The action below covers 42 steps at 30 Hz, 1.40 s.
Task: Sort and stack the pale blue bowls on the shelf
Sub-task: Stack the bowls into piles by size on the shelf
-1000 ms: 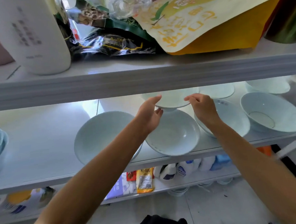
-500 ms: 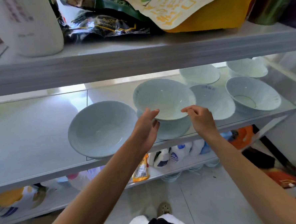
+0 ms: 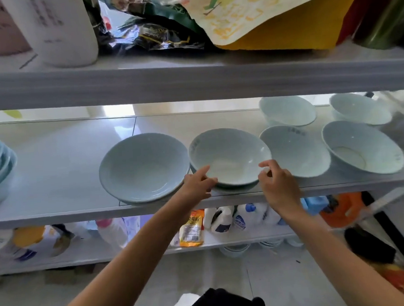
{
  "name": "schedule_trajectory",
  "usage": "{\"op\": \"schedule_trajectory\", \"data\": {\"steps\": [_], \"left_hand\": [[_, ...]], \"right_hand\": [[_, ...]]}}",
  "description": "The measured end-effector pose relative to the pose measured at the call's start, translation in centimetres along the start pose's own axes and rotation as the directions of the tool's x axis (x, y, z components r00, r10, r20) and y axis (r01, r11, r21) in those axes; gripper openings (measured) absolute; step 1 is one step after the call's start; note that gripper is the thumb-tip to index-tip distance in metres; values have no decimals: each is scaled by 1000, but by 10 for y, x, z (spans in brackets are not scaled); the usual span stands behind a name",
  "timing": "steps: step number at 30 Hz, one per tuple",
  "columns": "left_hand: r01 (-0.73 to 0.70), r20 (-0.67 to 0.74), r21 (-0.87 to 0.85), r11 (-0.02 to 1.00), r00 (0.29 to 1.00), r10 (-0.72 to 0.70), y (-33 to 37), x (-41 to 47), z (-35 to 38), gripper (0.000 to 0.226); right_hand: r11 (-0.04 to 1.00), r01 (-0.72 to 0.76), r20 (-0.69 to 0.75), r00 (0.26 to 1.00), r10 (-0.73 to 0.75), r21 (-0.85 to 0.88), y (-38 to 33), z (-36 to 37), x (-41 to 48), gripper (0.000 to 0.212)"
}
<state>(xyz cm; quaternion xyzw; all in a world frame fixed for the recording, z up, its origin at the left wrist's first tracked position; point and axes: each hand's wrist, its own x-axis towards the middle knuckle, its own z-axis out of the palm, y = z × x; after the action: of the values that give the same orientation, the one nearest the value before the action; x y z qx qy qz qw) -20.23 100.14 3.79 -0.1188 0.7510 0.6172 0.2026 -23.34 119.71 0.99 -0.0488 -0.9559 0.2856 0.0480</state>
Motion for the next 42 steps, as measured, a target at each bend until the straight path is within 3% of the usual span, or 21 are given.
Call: {"op": "schedule_trajectory", "data": {"steps": [3,6,9,12,14,18,27,35,42], "left_hand": [[-1,-72,148,989,997,11,-4,1,9,50],[1,-74,218,976,997,16,-5,5,16,54],[-53,-103,148,988,992,68,-6,12,21,55],[-81,-247,-22,996,966,73,-2,17,27,42],[-86,-321,-87,993,946,54,-2,22,29,37],[-73,-379,-125,989,925,20,-1,28,29,51],[-102,-444,-147,984,896,27,1,22,29,55],[-188,-449,-88,978,884,130,20,10,30,51],[-261,-458,-96,961,869,191,33,-1,20,52]], "right_hand": [[1000,8,64,998,-9,16,4,-2,1,30],[987,-69,189,981,40,147,5,-1,14,31],[933,-190,294,951,97,305,2,-2,22,25],[853,-290,374,919,122,435,-1,1,26,27],[818,-292,347,930,122,495,-3,5,25,35],[786,-286,286,947,145,547,-6,9,23,44],[790,-267,275,953,129,553,-3,6,24,41],[746,-265,264,956,124,611,-8,-20,26,32],[781,-170,184,980,71,601,-23,-40,23,30]]}}
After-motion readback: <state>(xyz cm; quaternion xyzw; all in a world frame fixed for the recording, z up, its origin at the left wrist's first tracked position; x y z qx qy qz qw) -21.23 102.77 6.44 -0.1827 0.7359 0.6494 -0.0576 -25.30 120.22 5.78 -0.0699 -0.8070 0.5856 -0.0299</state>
